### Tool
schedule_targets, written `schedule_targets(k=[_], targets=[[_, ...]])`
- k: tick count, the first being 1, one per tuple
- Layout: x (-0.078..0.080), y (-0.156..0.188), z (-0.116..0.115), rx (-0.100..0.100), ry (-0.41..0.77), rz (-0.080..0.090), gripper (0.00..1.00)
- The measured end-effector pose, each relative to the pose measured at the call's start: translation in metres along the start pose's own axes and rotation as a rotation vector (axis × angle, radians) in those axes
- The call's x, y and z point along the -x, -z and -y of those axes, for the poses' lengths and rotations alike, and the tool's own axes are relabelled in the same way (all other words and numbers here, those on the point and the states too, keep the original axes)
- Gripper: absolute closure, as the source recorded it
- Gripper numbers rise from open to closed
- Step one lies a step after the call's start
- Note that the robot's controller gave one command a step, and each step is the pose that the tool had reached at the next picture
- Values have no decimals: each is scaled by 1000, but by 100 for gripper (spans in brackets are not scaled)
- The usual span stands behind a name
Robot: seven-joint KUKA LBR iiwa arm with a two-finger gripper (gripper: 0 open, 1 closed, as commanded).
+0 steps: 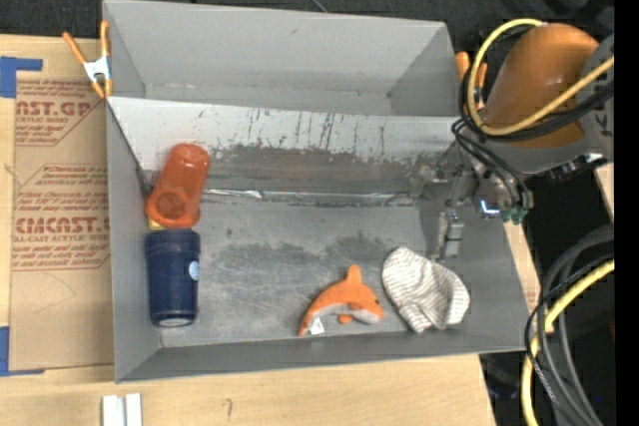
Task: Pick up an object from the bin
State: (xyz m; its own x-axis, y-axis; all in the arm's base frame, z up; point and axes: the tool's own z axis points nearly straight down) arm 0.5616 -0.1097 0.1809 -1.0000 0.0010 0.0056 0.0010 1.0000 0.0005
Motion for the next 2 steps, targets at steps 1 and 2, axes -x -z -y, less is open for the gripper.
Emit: schedule_targets(k=[1, 2], targets=[[2, 5, 0, -1, 2, 8, 0], [-31, -59, 25, -2, 71, 12, 0]])
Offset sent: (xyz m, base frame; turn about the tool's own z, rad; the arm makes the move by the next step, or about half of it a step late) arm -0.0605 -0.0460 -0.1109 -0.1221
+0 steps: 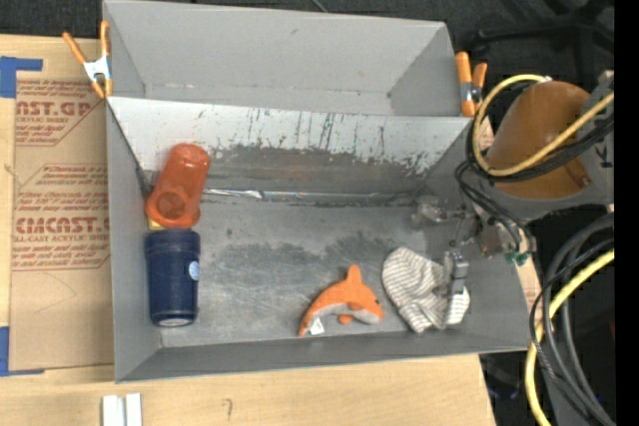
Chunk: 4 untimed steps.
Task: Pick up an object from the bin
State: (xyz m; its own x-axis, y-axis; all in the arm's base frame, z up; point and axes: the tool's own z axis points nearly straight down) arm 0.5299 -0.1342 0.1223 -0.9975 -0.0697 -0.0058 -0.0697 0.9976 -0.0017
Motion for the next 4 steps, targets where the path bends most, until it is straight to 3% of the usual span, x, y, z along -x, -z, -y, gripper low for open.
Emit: schedule_targets(k=[1, 2, 3, 4], targets=[[-14, -28, 9, 4, -8, -9, 0], [-12, 6, 10, 1, 36, -3, 0], [-15, -54, 9, 3, 8, -5, 0], [-25, -53, 7, 2, -129, -7, 100]])
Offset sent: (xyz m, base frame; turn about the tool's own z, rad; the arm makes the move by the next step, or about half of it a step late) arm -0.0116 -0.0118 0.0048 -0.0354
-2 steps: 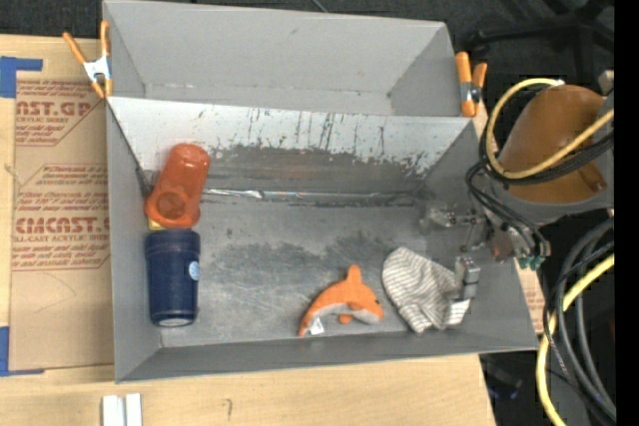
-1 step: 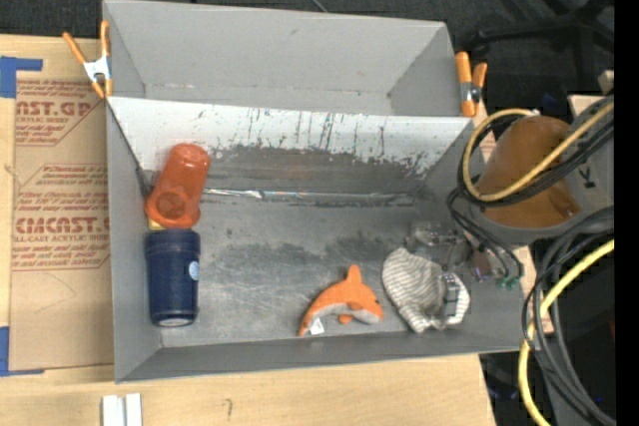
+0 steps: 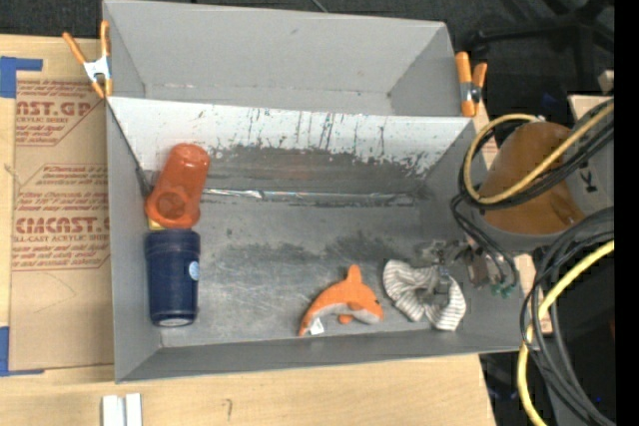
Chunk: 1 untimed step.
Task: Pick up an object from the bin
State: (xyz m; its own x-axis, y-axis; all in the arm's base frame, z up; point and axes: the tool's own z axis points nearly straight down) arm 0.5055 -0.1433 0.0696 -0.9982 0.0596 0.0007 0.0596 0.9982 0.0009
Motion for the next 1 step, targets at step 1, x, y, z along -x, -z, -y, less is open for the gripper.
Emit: schedule_targets(k=[1], targets=[[0, 0, 0, 0, 0, 0, 100]])
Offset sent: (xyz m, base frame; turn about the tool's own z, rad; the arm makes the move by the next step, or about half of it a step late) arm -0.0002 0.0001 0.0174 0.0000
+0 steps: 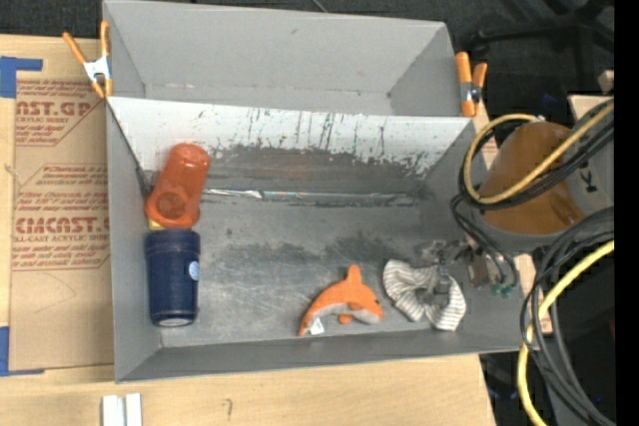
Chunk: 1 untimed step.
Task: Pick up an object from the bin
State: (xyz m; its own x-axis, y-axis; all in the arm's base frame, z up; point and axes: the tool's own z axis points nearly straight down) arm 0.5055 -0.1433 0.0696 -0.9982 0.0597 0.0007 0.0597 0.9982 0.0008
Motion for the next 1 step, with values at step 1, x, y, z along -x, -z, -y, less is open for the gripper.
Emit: schedule_targets(k=[1], targets=[[0, 2, 0, 0, 0, 0, 100]])
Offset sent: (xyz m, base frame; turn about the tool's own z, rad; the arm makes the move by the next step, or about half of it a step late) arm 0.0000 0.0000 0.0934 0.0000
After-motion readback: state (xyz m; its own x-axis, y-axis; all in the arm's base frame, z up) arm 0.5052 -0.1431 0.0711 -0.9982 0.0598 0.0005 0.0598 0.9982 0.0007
